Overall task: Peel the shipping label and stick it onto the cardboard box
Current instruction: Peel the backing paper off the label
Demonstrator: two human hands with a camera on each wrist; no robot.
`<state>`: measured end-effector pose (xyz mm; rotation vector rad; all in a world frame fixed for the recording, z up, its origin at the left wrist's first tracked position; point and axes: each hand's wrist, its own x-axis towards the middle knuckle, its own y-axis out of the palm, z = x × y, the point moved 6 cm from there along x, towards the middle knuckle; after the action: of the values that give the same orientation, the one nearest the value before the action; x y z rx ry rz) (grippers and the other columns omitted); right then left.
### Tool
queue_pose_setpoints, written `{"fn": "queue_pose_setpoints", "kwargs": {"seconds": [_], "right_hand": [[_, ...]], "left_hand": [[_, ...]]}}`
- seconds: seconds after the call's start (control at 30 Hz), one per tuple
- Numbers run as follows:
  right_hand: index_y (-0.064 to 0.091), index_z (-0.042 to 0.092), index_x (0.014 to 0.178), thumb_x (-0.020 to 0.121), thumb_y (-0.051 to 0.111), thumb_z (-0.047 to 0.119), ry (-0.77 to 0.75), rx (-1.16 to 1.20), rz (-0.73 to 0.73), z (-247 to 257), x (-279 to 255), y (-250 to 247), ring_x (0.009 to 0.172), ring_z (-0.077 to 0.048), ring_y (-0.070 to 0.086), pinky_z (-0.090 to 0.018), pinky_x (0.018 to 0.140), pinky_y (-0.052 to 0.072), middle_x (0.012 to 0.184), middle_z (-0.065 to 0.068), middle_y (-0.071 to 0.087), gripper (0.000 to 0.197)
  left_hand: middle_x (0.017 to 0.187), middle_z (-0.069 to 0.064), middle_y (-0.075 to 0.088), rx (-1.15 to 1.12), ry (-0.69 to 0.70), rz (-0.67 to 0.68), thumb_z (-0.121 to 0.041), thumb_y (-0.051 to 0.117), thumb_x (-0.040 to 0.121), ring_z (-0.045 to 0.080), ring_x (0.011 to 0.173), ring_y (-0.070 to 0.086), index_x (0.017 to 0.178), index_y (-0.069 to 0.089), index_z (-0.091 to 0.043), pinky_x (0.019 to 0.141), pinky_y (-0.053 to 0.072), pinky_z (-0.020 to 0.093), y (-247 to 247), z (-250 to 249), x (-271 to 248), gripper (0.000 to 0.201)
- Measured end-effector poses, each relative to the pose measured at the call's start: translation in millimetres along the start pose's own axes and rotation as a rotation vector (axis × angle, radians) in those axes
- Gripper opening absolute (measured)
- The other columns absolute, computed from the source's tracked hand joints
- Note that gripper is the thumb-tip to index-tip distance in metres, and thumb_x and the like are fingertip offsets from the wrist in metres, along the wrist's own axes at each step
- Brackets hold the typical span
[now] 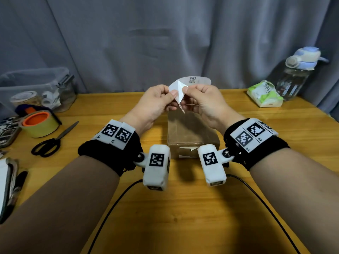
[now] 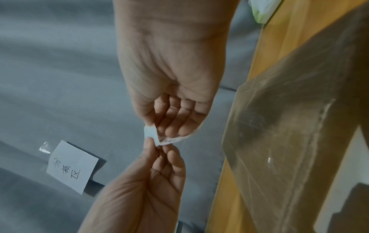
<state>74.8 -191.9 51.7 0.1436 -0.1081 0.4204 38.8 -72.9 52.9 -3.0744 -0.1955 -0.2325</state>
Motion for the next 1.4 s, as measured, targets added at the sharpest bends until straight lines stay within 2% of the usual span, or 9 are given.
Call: {"fn": "queue_pose_setpoints", "kwargs": {"seconds": [0.37, 0.5, 0.63, 0.83, 0.93, 1.03, 1.13, 1.27, 1.4], "right_hand": [[0.062, 0.011, 0.071, 0.091, 0.056, 0.011, 0.060, 0.081, -0.043, -7.0, 0.5, -6.2, 0.056, -0.007, 0.060, -0.019, 0.057, 0.051, 0.061, 0.001, 0.064, 0.021], [0.061, 0.011, 0.072, 0.091, 0.056, 0.012, 0.075, 0.123, -0.048, -6.6, -0.2, -5.3, 0.061, -0.010, 0.060, -0.021, 0.060, 0.051, 0.065, -0.001, 0.062, 0.019], [0.065, 0.011, 0.081, 0.091, 0.056, 0.022, 0.082, 0.203, -0.031, -5.8, -2.0, -1.5, 0.066, -0.013, 0.062, -0.024, 0.064, 0.054, 0.071, -0.003, 0.066, 0.017], [0.066, 0.001, 0.078, 0.083, 0.067, 0.012, -0.073, -0.089, -0.020, 2.3, -9.2, 6.3, 0.066, -0.020, 0.059, -0.029, 0.067, 0.051, 0.070, -0.011, 0.065, 0.012], [0.065, 0.001, 0.075, 0.086, 0.063, 0.012, -0.135, -0.134, -0.111, 3.9, -6.9, 3.4, 0.068, -0.019, 0.058, -0.035, 0.070, 0.052, 0.072, -0.013, 0.062, 0.015], [0.060, -0.006, 0.076, 0.088, 0.058, 0.012, -0.175, -0.202, -0.118, 4.5, -4.4, 4.1, 0.071, -0.022, 0.054, -0.041, 0.073, 0.049, 0.074, -0.015, 0.058, 0.021], [0.057, 0.007, 0.067, 0.088, 0.057, 0.011, -0.161, -0.230, -0.081, 4.3, -3.5, 3.9, 0.065, -0.018, 0.052, -0.042, 0.073, 0.048, 0.068, -0.009, 0.055, 0.021], [0.057, 0.000, 0.073, 0.090, 0.054, 0.010, -0.134, -0.229, -0.049, 9.4, -4.9, 0.2, 0.066, -0.020, 0.055, -0.035, 0.069, 0.050, 0.067, -0.011, 0.057, 0.020], [0.055, 0.009, 0.066, 0.091, 0.052, 0.006, -0.081, 0.020, -0.048, 9.0, -5.9, -1.0, 0.057, -0.010, 0.057, -0.021, 0.059, 0.051, 0.056, 0.003, 0.058, 0.025]], "left_hand": [[0.045, -0.010, 0.053, -0.100, -0.010, -0.112, -0.007, 0.051, 0.093, 0.000, 0.042, 0.046, 0.071, 0.050, -0.014, 0.047, 0.041, 0.012, -10.0, 9.1, 0.9, 0.022], [0.059, 0.001, 0.049, -0.182, -0.014, -0.138, -0.007, 0.052, 0.092, 0.001, 0.044, 0.043, 0.071, 0.051, -0.012, 0.045, 0.039, 0.012, -11.9, 9.1, 0.5, 0.021], [0.053, -0.004, 0.054, -0.108, 0.032, -0.238, -0.010, 0.059, 0.088, 0.001, 0.047, 0.049, 0.070, 0.053, -0.014, 0.049, 0.042, 0.012, -14.9, 6.7, -1.4, 0.020], [0.061, 0.003, 0.054, -0.047, 0.131, -0.296, -0.008, 0.060, 0.087, -0.001, 0.047, 0.050, 0.073, 0.053, -0.014, 0.053, 0.044, 0.011, -8.3, -6.0, -5.6, 0.017], [0.069, 0.002, 0.060, -0.033, 0.105, -0.264, -0.012, 0.062, 0.086, 0.006, 0.062, 0.054, 0.083, 0.061, -0.009, 0.058, 0.045, 0.015, -2.5, -5.9, -6.6, 0.004], [0.077, 0.004, 0.064, -0.016, 0.058, -0.239, -0.020, 0.063, 0.086, 0.011, 0.072, 0.057, 0.089, 0.066, -0.009, 0.062, 0.046, 0.018, 0.5, -2.8, -6.4, 0.012], [0.072, 0.002, 0.064, -0.033, 0.022, -0.217, -0.018, 0.060, 0.088, 0.011, 0.067, 0.058, 0.081, 0.067, -0.012, 0.064, 0.049, 0.020, 1.2, -2.9, -6.5, 0.012], [0.065, -0.001, 0.060, -0.056, -0.035, -0.210, -0.017, 0.054, 0.092, 0.012, 0.065, 0.054, 0.072, 0.063, -0.017, 0.067, 0.047, 0.022, -2.1, 2.1, -3.7, 0.022], [0.072, 0.005, 0.057, -0.243, -0.061, -0.180, -0.013, 0.042, 0.097, 0.006, 0.056, 0.053, 0.080, 0.054, -0.012, 0.054, 0.047, 0.016, 8.1, -0.7, -3.4, 0.021]]}}
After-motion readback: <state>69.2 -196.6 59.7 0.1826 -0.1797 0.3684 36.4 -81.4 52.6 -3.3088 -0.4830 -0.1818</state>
